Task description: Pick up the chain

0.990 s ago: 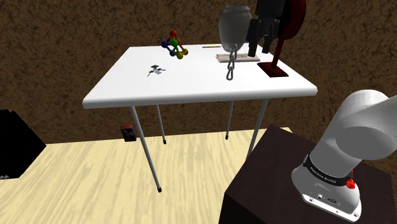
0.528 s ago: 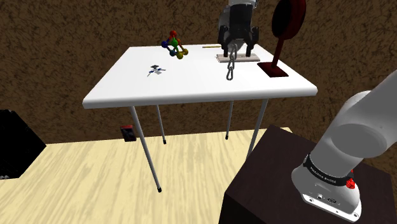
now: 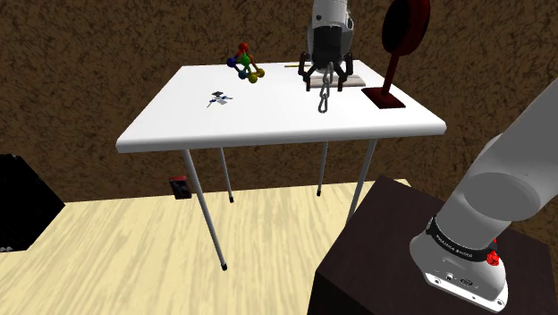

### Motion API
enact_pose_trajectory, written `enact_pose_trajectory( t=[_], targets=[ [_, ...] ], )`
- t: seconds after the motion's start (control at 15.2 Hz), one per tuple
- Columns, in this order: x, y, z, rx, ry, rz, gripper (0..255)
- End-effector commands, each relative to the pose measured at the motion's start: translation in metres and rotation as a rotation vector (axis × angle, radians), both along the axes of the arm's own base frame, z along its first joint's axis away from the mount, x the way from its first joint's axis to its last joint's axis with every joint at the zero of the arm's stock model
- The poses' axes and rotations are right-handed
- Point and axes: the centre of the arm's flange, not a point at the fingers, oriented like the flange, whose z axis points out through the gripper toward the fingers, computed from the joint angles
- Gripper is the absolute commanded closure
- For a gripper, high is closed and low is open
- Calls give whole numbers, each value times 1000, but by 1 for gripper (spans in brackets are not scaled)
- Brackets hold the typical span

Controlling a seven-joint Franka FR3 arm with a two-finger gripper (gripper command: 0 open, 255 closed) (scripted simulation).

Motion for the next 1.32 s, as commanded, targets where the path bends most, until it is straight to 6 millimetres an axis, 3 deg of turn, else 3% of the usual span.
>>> enact_pose_trajectory(
  t=[0.0, 0.2, 0.26, 0.86, 1.25],
  targets=[
    [0, 0, -11, 0, 0, -1, 0],
    [0, 0, -14, 0, 0, -1, 0],
    [-1, 0, -14, 0, 0, -1, 255],
    [0, 0, -14, 0, 0, -1, 255],
    [0, 0, 18, 0, 0, -1, 255]
  ],
)
